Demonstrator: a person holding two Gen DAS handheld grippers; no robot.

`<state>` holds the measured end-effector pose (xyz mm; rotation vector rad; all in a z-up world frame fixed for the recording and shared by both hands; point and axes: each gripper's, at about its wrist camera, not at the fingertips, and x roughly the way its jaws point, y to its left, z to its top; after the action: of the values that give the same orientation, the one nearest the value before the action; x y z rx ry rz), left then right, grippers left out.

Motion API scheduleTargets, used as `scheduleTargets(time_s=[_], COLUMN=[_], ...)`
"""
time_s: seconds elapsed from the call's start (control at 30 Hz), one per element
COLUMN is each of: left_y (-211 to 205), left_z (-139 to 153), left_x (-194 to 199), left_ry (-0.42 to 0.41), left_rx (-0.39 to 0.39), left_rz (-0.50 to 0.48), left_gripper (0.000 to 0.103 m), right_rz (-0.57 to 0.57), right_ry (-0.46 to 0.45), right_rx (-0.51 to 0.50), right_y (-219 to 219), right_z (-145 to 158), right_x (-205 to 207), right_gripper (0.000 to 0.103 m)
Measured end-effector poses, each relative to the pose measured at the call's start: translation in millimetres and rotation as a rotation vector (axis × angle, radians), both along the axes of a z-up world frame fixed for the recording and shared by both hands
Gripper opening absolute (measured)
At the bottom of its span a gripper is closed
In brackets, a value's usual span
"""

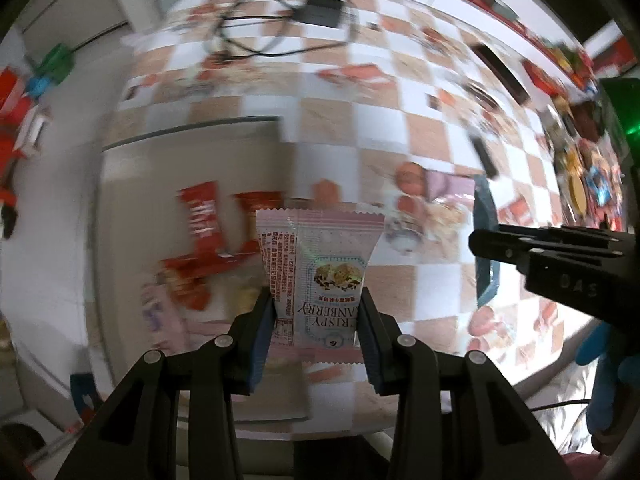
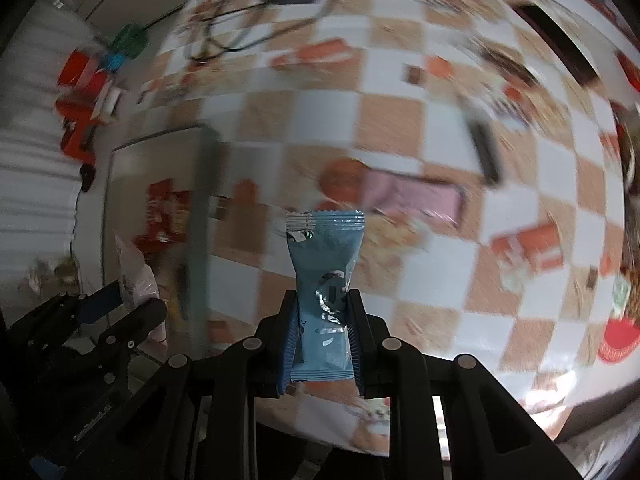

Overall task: Organize snacks
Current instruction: 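Carry both packets over the tray and open both grippers to drop them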

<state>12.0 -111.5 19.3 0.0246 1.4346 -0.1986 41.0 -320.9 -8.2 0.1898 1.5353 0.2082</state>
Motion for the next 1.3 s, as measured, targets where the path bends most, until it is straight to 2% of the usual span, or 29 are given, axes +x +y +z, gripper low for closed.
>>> scheduleTargets(time_s=[0.33, 0.6, 0.77, 1.17, 1.23, 1.27, 1.3], left_y=[76.2, 108.4, 115.0, 115.6, 117.2, 117.5, 117.0], left_z=[-11.7, -32.4, -41.5, -58.4, -58.7, -57.8, -56.9], left_x=[4.5, 4.8, 2.6, -3.3, -4.5, -5.7, -5.6], left_ry=[0.018, 0.066, 0.086, 0.121, 0.122, 0.121, 0.118], left_rx=[0.049, 0.059, 0.057, 0.066, 0.057, 0.052, 0.049], left_rz=[0.158, 0.221, 0.226, 0.222, 0.223, 0.223, 0.224], left_gripper=[0.043, 0.043, 0.043, 0.044, 0.046, 0.053, 0.065], right_rz=[0.170, 0.261, 0.279, 0.280, 0.286, 0.289, 0.293], right_ry=[-0.033, -0.007, 0.017, 0.081, 0.083, 0.086, 0.091], right_rx=[0.031, 0.042, 0.028, 0.011, 0.013, 0.018, 0.023], right_y=[96.2, 162.1, 180.1, 191.3, 193.6, 196.0, 197.1], right_z=[16.3, -1.5, -14.3, -37.4, -38.6, -40.1, -40.6], right_x=[24.3, 34.9, 37.2, 39.2, 39.4, 38.8, 38.6], right_gripper=[0.025, 0.025, 0.025, 0.025, 0.025, 0.025, 0.025])
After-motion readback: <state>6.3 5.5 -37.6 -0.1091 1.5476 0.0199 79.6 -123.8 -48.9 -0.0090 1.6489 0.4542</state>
